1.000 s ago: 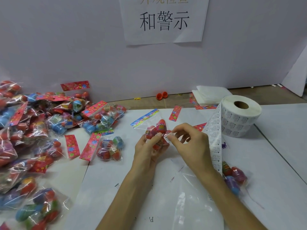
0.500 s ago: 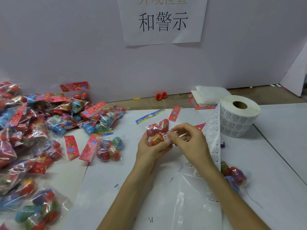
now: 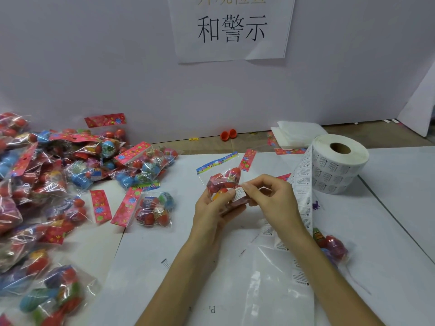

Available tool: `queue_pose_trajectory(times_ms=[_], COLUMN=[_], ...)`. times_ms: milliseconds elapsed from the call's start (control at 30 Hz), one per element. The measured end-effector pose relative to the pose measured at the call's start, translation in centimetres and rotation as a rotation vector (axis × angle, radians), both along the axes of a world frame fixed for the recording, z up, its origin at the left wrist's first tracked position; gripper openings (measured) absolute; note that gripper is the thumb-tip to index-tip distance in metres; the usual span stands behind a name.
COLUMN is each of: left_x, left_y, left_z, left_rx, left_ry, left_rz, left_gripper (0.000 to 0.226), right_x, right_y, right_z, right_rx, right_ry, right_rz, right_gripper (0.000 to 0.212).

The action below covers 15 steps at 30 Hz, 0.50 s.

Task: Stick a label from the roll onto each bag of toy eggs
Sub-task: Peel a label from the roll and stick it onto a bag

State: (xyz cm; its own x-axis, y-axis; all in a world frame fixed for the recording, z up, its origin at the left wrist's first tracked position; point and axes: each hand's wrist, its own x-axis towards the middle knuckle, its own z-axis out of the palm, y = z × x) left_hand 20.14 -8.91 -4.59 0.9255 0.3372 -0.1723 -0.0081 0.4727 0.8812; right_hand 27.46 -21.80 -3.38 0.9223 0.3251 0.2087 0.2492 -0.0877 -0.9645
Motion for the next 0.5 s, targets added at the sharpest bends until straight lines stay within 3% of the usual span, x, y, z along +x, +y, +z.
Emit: queue_pose_trajectory(times_ms=[200,500], left_x=[0.12,0.4], left_y=[0.01,0.49], left_z=[0.13,-0.05], left_rx=[0.062,-0.015], left_ry=[-0.007,-0.013], left_rz=[0.028,-0.038], left_gripper=[0.04,0.059], right_x=[-0.25,0.06], right_y=[0.42,-0.09], right_z=[-0.22,-0.15], right_rx=[-0.076,-0.009], right_ry=[-0.024,0.013], right_rz=[-0.009,-0.017], right_gripper=[0.012,0.005])
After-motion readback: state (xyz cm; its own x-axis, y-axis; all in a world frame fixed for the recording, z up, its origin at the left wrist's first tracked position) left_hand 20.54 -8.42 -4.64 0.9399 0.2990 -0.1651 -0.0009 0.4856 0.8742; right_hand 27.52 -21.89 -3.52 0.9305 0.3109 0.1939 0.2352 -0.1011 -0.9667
